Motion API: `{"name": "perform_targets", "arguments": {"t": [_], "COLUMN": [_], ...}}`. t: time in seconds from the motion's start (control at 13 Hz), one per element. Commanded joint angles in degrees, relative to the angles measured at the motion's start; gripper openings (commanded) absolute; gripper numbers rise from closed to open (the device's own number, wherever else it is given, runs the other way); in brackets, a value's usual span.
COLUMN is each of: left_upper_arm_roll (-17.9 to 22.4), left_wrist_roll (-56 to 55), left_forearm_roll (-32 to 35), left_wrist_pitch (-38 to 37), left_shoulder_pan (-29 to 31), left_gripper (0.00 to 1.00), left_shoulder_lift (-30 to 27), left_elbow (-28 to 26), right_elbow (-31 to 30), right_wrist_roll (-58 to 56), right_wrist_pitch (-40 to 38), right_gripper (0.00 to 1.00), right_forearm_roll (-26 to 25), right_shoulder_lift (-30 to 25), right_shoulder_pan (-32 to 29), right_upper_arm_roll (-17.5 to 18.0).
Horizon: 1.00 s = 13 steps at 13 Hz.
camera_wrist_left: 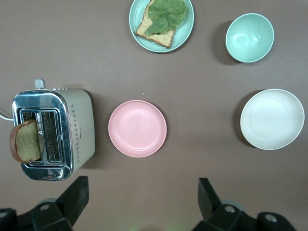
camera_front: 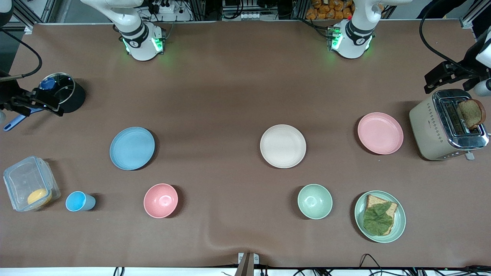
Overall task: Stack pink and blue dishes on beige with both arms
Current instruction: 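Reach the right gripper to the blue plate while the left gripper reaches pink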
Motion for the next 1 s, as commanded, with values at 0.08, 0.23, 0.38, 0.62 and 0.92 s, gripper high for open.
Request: {"name": "perform_targets", "arguments": {"t": [0.08, 0.23, 0.38, 0.62, 0.92], "left_upper_arm_roll": [0.27, 0.36, 0.27, 0.19, 0.01], "left_wrist_roll": [0.17, 0.17, 0.08, -0.09, -0.09], "left_forearm_roll": [1.03, 0.94, 1.03, 1.03, 0.94], "left_wrist_pitch": [-0.89, -0.8, -0.8, 1.03, 12.35], "left_shoulder_pan": [-0.41, -0.23, 0.03, 1.16, 3.45], "left_gripper": [1.0, 1.0, 1.0, 1.0, 1.0], "left_shoulder_lift": [-0.18, -0.09, 1.04, 2.28, -1.23], "left_elbow": [0.21, 0.21, -0.23, -3.03, -16.02], "right_elbow": [0.82, 0.82, 0.82, 0.74, 1.35], "right_wrist_roll": [-0.51, -0.51, -0.94, -0.95, -0.86], "right_wrist_pitch": [-0.84, -0.84, -0.84, -0.76, -0.84], "right_gripper": [1.0, 1.0, 1.0, 1.0, 1.0], "right_forearm_roll": [0.4, 0.4, 0.4, 1.09, 0.05], "right_shoulder_lift": [0.1, 0.1, 0.28, 2.38, 8.7], "right_shoulder_pan": [-0.42, -0.42, -0.24, -0.68, 2.64], "right_upper_arm_roll": [0.45, 0.37, 0.46, 0.46, 0.54]}}
